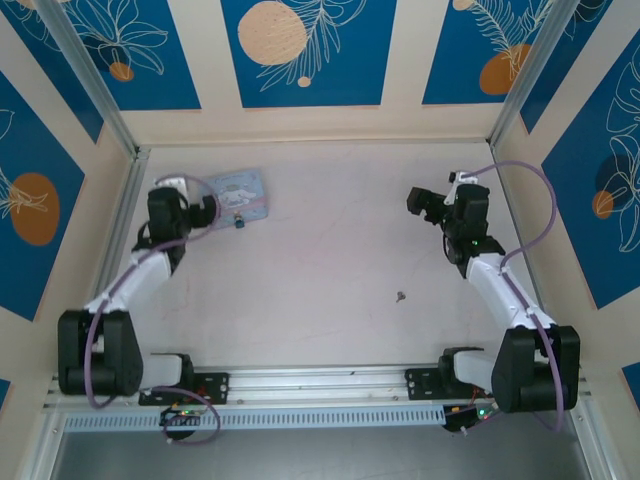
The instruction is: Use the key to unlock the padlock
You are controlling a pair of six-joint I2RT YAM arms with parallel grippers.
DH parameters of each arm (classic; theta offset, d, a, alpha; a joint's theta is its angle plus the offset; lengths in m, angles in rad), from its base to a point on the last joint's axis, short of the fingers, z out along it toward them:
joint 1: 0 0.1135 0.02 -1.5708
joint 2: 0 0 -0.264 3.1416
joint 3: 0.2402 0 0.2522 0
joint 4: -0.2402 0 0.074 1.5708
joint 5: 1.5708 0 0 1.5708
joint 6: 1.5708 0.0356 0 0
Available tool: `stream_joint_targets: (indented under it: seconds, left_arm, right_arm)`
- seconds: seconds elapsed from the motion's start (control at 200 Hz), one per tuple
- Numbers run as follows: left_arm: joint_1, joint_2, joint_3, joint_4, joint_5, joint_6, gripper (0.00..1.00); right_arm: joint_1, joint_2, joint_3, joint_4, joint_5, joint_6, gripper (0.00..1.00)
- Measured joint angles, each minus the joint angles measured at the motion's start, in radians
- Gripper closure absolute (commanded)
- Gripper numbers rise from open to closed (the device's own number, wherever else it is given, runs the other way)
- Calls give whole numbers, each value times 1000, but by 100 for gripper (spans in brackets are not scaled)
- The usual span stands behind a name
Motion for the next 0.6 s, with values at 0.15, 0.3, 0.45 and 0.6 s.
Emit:
stream_joint_targets:
  seconds: [0.15,0.3,0.45,0.6]
  left_arm:
    - [16,221,319,-206,22,-57,1]
    - [27,389,512,-375,52,-79,1]
    - [56,521,629,-476,84,-85,1]
    - [71,636,725,-544,134,-89,1]
  right_arm:
    - [-1,27,84,-145,-66,71,1]
    - [14,44,91,-248,-155,95,1]
    - [43,21,67,-285,-262,111,1]
    - [88,-20,45,-321,-306,135,0]
